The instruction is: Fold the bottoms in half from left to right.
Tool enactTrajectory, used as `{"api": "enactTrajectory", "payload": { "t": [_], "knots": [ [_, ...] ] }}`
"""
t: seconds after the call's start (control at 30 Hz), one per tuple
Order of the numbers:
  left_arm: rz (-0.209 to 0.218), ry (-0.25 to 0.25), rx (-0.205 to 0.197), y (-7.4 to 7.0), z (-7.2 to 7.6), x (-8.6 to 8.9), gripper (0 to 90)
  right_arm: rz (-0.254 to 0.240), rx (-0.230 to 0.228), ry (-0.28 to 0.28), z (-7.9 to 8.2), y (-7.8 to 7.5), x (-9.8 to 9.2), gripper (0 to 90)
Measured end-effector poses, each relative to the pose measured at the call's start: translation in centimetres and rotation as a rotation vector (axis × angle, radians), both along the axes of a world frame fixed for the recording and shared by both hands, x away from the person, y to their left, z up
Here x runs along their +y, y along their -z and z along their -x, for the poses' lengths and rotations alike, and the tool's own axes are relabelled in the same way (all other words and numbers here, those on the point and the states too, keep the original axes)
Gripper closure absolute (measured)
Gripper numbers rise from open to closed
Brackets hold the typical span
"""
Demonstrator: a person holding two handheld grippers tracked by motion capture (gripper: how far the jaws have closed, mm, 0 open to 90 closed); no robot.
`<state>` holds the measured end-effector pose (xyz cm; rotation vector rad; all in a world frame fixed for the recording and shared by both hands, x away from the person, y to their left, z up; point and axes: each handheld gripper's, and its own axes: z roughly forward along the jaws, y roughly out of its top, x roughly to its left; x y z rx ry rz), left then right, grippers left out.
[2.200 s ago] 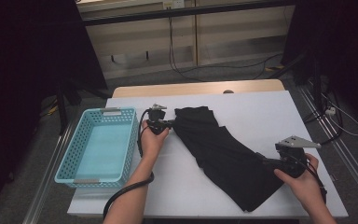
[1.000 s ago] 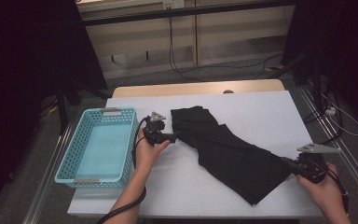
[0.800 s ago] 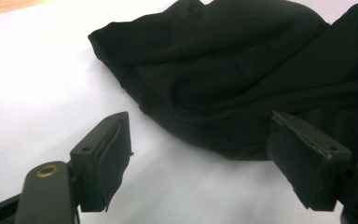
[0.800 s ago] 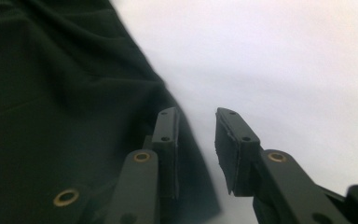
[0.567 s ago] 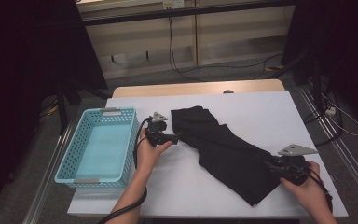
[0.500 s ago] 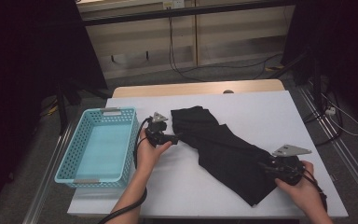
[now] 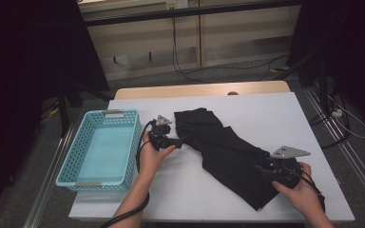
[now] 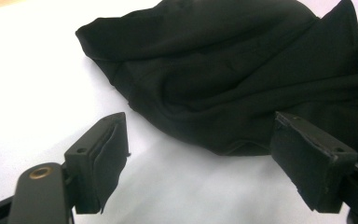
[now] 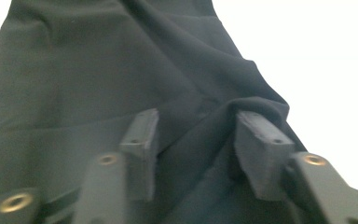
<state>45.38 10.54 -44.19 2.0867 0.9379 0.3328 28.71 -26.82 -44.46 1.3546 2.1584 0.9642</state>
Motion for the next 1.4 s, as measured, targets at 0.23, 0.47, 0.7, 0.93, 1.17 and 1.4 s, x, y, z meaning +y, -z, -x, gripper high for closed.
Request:
{"api": "enactTrajectory", "payload": {
  "t": [0.23,0.47,0.7,0.93,1.17,1.4],
  "knots": [
    [0.003,-0.001,-0.011,-0.3,0.1,0.0,19.0,-0.057,0.002,-0.028,0.5,-0.7,-0.4,63.6],
    [-0.012,-0.003,-0.013,-0.2,0.0,0.3,18.5,-0.049,-0.011,-0.082,0.5,-0.9,1.2,62.1],
    [0.000,-0.010,-0.014,-0.3,0.1,0.4,18.4,-0.026,-0.033,0.012,0.7,-1.3,-0.6,75.0],
    [0.003,-0.015,-0.017,-0.4,0.1,0.5,18.3,-0.027,-0.038,0.068,1.4,-1.5,-2.9,75.7],
    [0.002,-0.015,-0.014,-0.4,0.1,0.6,18.3,0.021,0.031,0.052,1.4,-0.6,-3.0,84.7],
    [-0.002,-0.011,-0.017,-0.3,0.2,0.5,18.3,0.046,0.045,-0.021,0.6,0.3,-0.4,76.4]
  ]
}}
